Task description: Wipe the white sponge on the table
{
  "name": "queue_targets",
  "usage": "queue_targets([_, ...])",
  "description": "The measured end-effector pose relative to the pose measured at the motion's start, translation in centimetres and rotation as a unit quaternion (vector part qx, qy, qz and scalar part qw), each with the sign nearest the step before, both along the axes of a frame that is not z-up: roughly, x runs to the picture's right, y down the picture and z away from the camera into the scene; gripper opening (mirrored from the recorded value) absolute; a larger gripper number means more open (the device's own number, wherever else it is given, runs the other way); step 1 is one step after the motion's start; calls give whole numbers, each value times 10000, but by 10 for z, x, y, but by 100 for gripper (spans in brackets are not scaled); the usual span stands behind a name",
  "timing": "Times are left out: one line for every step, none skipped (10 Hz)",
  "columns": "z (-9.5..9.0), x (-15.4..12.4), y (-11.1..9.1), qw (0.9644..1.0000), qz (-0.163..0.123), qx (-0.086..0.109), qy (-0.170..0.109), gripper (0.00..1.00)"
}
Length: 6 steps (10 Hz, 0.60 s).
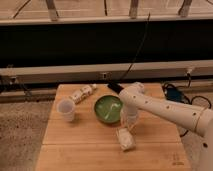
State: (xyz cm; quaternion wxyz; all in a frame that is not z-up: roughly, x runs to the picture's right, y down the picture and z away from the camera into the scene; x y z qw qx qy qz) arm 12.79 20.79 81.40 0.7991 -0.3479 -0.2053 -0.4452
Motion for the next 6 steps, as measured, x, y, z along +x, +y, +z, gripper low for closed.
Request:
queue_targets([0, 0, -1, 10000, -10, 1, 1, 0])
queue_targets([0, 1, -2, 10000, -16, 0, 12, 0])
queue_targets([0, -2, -4, 10000, -45, 1, 10, 0])
queue_targets([-1, -4, -6, 10000, -65, -9, 16, 0])
queue_targets([-1, 2, -6, 10000, -55, -14, 55, 0])
queue_targets([-1, 5, -7, 9999, -78, -22, 61, 0])
